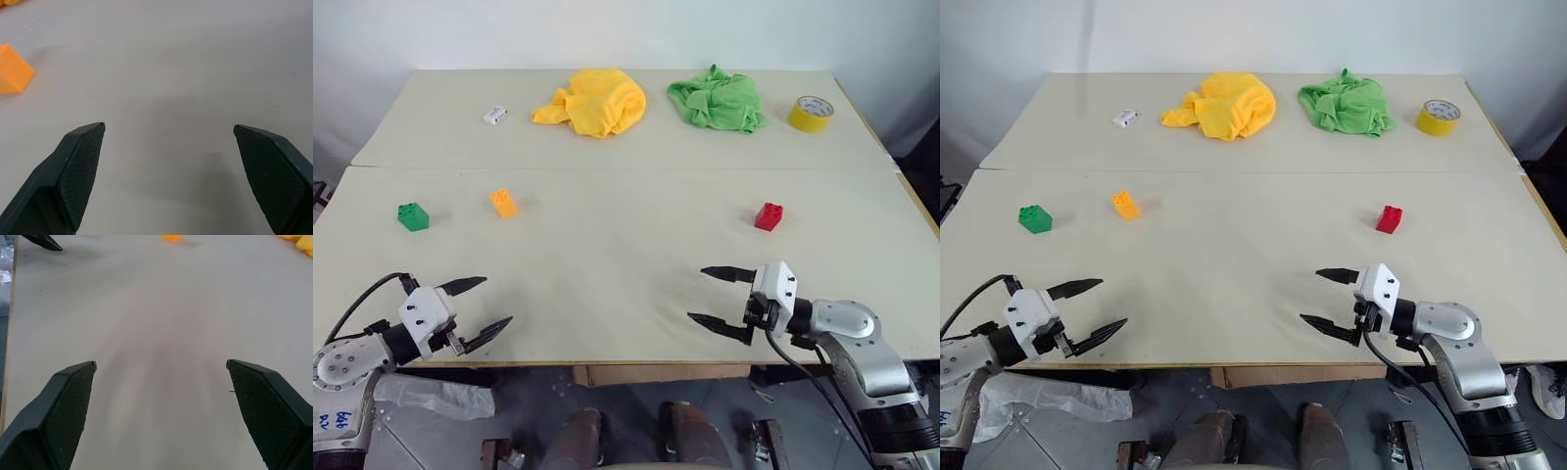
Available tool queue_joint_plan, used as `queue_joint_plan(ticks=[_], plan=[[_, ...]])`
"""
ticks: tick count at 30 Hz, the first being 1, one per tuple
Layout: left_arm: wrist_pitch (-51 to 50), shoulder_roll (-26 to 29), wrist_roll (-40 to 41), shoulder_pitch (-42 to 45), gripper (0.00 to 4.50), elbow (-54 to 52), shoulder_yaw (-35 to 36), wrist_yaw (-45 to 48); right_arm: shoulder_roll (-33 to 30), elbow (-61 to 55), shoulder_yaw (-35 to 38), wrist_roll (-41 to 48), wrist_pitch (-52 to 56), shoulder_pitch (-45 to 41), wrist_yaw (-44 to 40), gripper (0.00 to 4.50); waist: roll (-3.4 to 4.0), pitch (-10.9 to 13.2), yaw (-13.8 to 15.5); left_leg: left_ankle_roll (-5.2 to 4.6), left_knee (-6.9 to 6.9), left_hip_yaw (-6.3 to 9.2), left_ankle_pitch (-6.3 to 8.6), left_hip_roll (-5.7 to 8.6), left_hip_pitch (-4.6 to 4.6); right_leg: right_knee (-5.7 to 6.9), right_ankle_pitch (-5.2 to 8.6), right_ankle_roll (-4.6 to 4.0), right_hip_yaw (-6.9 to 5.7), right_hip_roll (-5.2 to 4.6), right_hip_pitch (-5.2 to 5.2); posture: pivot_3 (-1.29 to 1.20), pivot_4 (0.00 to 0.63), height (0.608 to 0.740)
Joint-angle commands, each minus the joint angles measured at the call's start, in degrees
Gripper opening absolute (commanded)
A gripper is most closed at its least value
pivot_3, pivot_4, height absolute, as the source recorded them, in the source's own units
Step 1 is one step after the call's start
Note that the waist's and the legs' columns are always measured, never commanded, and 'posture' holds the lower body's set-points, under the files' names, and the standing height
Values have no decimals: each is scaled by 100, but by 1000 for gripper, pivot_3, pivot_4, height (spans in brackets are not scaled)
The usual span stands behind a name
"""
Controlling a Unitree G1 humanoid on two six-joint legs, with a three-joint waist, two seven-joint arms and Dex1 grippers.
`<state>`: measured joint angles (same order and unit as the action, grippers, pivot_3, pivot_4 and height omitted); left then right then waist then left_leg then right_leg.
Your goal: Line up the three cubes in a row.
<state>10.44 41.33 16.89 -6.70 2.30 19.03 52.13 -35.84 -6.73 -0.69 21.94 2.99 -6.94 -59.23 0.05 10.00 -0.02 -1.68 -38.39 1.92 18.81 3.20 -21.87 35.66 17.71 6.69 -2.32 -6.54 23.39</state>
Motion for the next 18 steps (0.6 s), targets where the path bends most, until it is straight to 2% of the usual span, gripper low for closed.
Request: queue_joint_plan(ticks=[1,5,10,15,18], plan=[[-126,56,103,47,4475,-218,-6,10,30,-168,174,-6,-85,-61,158,4500,0,0,2,0,0,0,0,0,0,0,0,0,0,0,0,0,150,740],[-523,9,403,173,4475,-487,-18,48,42,-232,321,16,-49,-35,386,4500,0,0,8,0,0,0,0,1,0,6,0,0,0,0,0,0,150,740],[-1038,-179,561,639,4475,-1113,-490,-54,111,-656,875,299,264,305,962,4500,0,0,59,0,-6,1,0,2,0,11,0,1,1,-1,-2,0,150,740],[-1504,-721,693,1361,4475,-1559,-1130,-293,302,-883,1881,510,367,915,1700,4500,0,0,144,0,-16,1,0,3,0,23,-1,2,1,2,-2,0,150,740],[-1593,-1046,652,1641,4475,-1532,-1391,-402,370,-879,2169,463,175,1211,1800,4500,1,-1,142,0,-22,0,0,5,0,28,-1,3,1,4,-5,0,150,740]])
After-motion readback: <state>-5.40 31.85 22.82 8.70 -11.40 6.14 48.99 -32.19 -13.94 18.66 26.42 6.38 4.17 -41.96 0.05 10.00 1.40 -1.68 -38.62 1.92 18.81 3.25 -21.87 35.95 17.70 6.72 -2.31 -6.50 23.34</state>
